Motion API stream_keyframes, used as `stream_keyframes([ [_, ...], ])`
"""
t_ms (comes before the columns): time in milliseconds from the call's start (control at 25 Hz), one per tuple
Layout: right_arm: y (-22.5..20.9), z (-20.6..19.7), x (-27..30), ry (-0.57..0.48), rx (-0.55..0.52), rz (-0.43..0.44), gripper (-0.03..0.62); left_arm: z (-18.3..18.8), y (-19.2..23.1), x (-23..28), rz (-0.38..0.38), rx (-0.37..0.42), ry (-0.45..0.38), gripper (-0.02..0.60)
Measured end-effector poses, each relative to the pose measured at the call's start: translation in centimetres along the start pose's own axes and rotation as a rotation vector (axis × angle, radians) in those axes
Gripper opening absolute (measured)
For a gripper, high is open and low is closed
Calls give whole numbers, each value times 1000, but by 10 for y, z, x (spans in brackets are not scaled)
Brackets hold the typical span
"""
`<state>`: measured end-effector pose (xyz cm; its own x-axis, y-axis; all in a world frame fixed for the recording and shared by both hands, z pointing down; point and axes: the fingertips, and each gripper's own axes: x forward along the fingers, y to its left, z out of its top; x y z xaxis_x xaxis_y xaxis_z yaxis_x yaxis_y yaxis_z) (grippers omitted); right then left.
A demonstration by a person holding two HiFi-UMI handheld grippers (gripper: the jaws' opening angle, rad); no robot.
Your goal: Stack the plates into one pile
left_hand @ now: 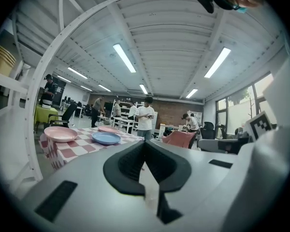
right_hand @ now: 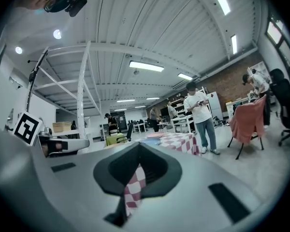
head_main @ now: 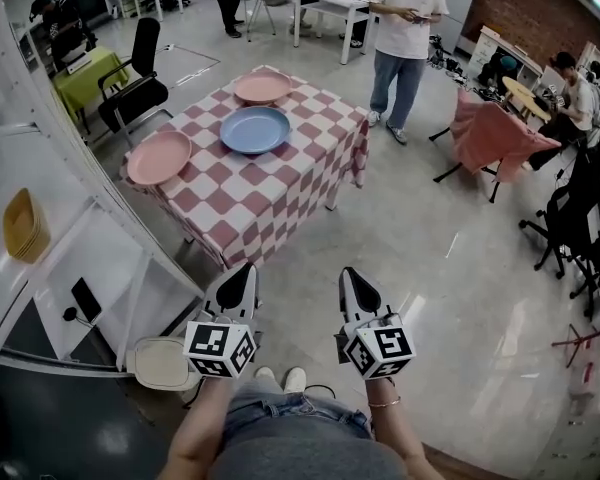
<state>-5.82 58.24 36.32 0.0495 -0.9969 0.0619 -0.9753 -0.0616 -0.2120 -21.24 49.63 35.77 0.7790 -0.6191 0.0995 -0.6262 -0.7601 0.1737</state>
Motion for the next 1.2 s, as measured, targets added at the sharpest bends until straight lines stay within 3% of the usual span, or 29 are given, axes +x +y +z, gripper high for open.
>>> stream_keyframes([
  [240,-14,6,2,-1,1,7,9,1,4,2,44,-17,-3,15],
  [680,-41,2,26,12,34,-21,11,0,10,45,33,13,15,15],
  [920,-58,-2,69,35,40,-34,11,-8,45,89,49,-20,40,15],
  [1200,-68,-5,156,69,44,-13,9,-2,103,154,71,-28,51,15],
])
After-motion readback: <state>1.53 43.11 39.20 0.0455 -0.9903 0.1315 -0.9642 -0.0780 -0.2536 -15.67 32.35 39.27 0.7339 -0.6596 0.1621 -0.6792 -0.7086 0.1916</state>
